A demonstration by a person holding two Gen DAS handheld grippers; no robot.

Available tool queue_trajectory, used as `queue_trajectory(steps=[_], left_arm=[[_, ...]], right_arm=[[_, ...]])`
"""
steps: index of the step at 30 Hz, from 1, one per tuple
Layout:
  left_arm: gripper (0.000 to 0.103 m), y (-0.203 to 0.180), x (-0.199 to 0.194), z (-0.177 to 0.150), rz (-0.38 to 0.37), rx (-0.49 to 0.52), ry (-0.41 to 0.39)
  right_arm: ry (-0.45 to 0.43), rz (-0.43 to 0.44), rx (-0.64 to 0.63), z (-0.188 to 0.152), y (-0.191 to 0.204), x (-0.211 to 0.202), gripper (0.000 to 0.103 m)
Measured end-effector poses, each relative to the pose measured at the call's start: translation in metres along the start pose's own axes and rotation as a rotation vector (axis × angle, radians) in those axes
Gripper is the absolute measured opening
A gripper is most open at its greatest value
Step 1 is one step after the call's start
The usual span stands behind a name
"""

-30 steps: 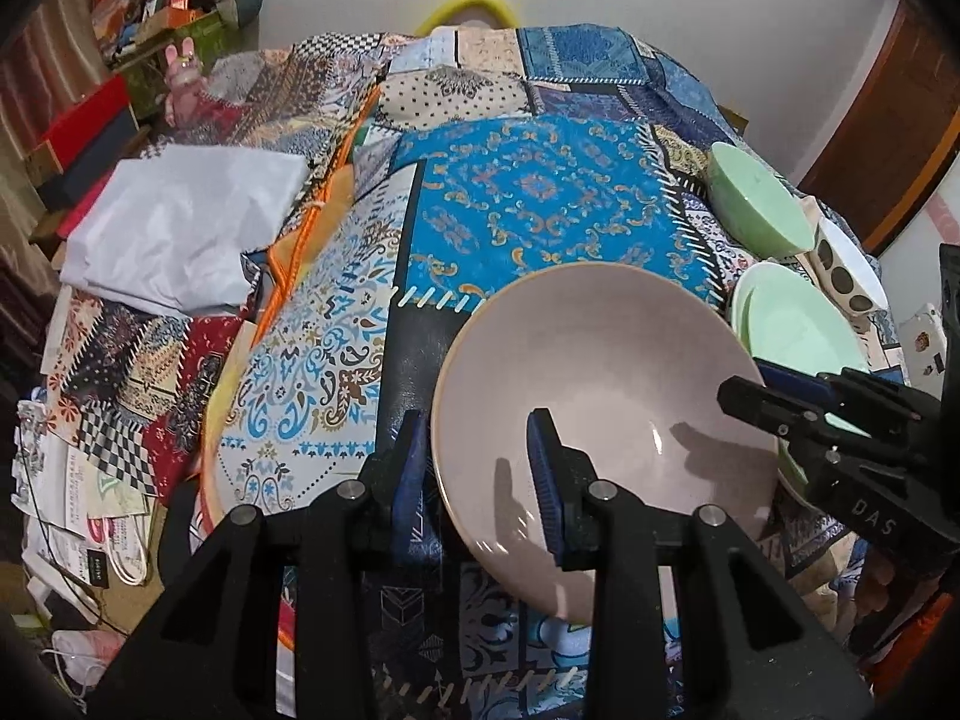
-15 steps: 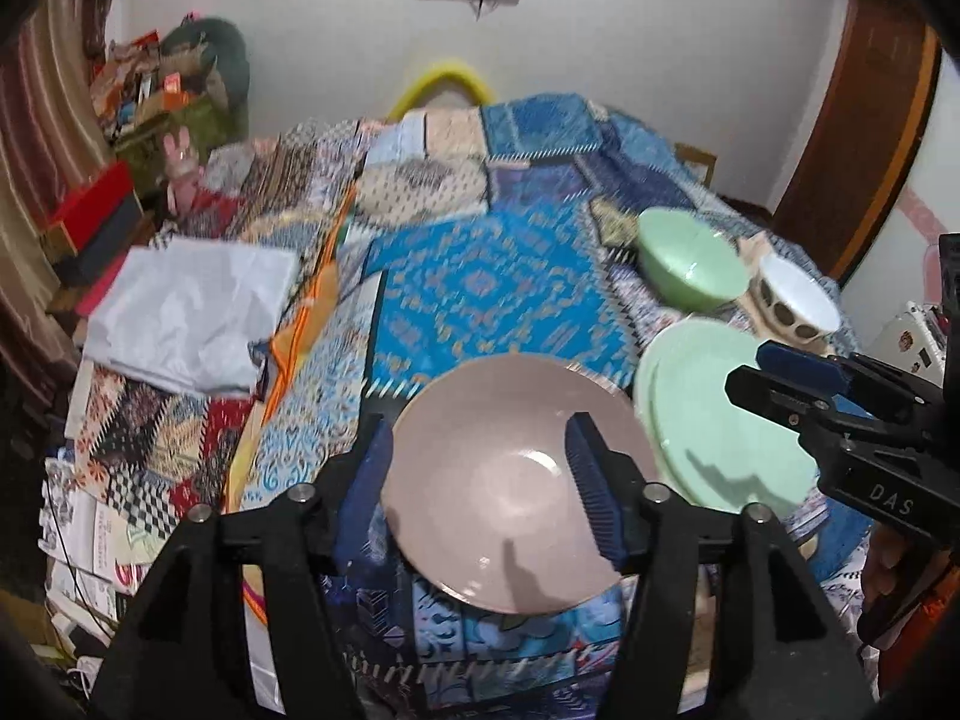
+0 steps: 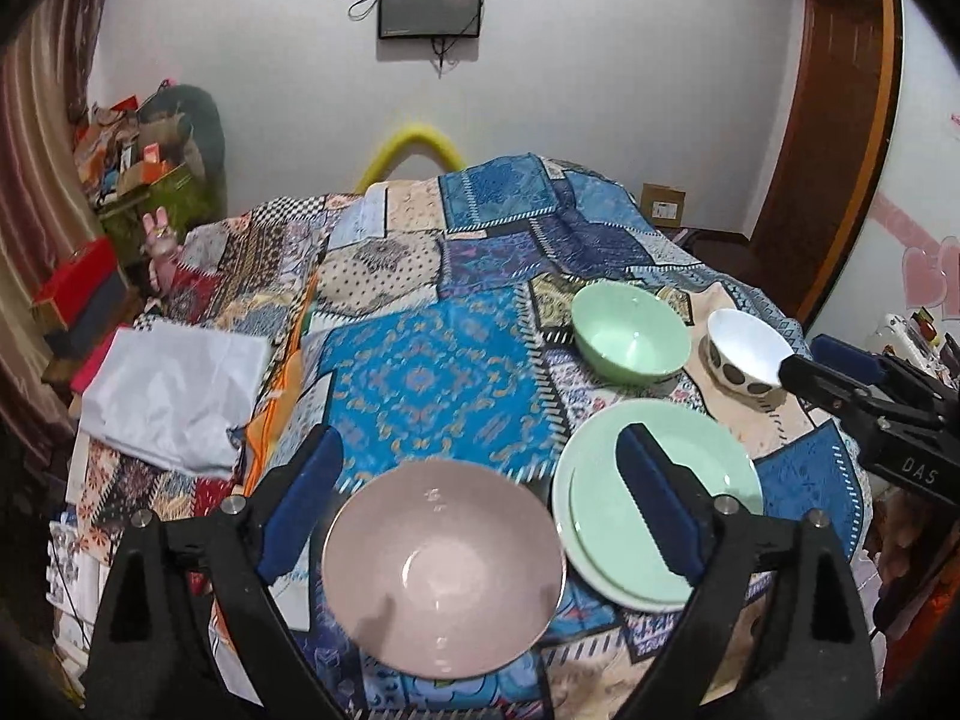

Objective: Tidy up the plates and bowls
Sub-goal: 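Move the left tool to the mint green bowl and grasp its rim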

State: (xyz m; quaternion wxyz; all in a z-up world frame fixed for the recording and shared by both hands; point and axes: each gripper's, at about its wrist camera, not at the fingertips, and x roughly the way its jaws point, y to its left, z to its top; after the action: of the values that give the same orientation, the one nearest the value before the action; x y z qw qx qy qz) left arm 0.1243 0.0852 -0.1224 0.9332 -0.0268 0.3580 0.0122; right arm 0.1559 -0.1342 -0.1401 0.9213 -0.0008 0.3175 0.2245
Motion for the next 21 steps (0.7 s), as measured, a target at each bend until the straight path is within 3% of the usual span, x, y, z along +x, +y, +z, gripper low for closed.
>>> queue_trajectory(steps=[11,21], left_arm=[[0.096,-0.033,0.042,0.040,-0.028,0.048,0.008],[0.096,-0.057,0.111,0.067,-0.068,0.044,0.116]], right_arm=[[-0.018,-0.094,0.049,0.018,-0.047,0.010,0.066],[0.012,-0.124,0.059,0.022,-0.070,0.050,0.066]])
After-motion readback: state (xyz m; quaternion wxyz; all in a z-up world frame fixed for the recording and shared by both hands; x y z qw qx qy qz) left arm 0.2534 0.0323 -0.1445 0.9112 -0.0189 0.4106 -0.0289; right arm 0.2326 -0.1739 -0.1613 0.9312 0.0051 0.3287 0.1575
